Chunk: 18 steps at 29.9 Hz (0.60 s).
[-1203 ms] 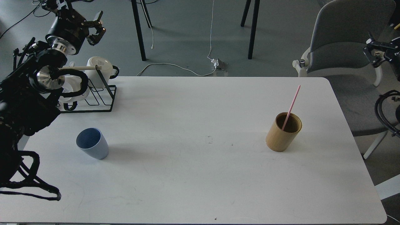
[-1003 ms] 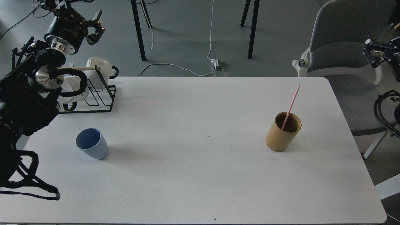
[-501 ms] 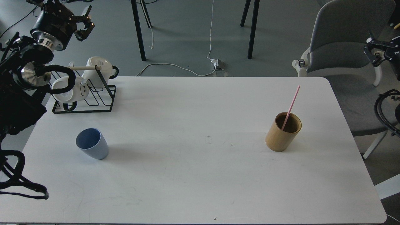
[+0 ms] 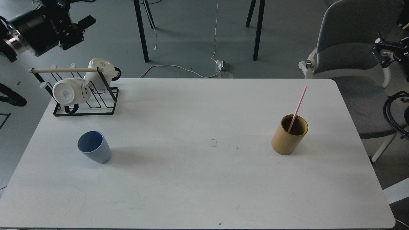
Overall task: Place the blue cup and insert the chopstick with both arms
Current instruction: 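Move the left arm down from the dish rack toward the blue cup, then grasp the blue cup with the left gripper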
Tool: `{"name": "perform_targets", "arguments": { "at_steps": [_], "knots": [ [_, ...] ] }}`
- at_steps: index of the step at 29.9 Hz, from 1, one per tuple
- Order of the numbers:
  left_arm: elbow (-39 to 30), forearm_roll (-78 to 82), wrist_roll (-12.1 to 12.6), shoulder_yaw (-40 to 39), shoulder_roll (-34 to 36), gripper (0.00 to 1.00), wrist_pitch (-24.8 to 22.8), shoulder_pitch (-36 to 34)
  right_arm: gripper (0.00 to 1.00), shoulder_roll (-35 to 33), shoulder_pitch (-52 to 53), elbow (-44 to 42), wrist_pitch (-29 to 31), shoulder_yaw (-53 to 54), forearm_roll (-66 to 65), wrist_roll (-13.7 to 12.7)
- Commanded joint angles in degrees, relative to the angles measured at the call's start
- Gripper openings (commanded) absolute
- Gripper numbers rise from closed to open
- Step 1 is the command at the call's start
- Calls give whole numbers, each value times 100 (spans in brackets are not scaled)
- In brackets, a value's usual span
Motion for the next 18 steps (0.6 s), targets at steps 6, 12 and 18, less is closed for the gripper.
{"name": "perform_targets", "arguments": {
  "at_steps": [6,12,18],
  "knots": [
    [-1882,2736,11,361,1147,98,365,1075,99,-36,5,0,0,18,0,-1],
    [-1883,3798,-42,730,1271,98,980,1463,99,-36,5,-9,0,44,0,-1],
    [-1147,4336,-60,1239,1026,92,1639,1674,99,-36,-12,-9,0,44,0,-1]
  ]
}}
